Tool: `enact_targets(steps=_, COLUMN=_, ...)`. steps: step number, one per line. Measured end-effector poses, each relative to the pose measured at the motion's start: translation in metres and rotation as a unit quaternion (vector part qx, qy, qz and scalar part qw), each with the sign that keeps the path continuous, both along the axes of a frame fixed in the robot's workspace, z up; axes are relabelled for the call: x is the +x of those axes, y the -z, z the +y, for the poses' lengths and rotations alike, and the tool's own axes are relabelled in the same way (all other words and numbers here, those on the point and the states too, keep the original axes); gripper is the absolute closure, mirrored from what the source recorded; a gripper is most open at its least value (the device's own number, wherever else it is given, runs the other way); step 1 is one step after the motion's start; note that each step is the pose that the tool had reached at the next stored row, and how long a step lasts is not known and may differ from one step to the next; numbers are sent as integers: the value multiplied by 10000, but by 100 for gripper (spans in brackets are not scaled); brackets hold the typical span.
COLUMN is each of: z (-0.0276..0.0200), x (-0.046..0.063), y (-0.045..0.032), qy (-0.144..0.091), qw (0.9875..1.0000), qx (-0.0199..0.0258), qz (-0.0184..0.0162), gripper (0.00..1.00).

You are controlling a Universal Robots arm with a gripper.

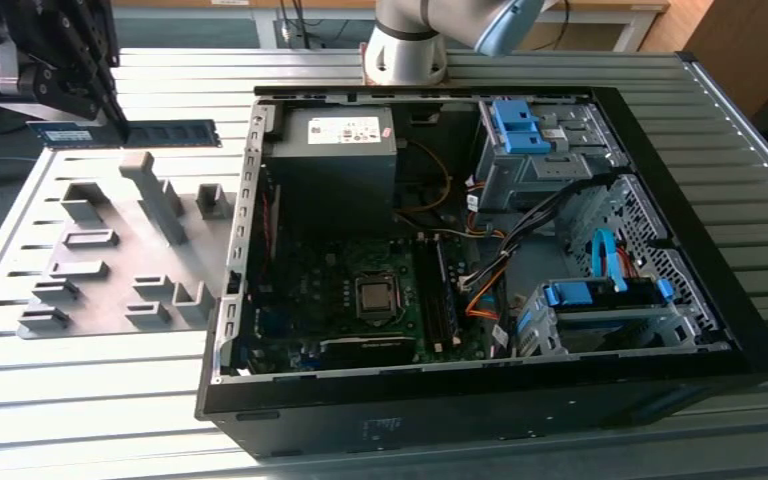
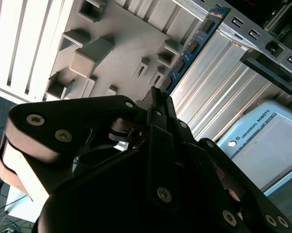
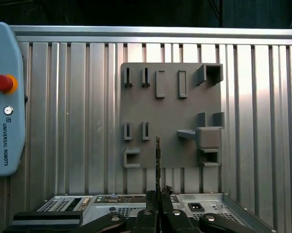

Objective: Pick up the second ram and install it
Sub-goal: 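Pick up the second ram and move it above second insertion slot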

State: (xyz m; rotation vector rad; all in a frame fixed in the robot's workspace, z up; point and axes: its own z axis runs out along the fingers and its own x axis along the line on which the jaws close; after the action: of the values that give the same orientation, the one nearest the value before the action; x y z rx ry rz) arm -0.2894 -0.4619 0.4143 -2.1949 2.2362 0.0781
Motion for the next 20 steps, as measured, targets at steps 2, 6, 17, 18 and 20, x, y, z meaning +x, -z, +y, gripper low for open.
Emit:
enact_targets(steps=2, z=0, x=14, y=0, qy=0, qw=10000, qx=0, qz=0, gripper=86)
enact_targets(steps=6, z=0, x=41, y=0, qy=0, qw=10000, qx=0, qz=0, gripper=86)
enact_targets(steps=17, z=0, x=97, y=0, qy=0, qw=10000, qx=0, qz=0, gripper=86)
enact_targets(steps=18, z=0, x=101, y=0, qy=0, qw=10000, qx=0, qz=0, gripper=86)
enact_targets(steps=20, z=0, x=109, y=0, qy=0, qw=10000, qx=0, qz=0, gripper=86)
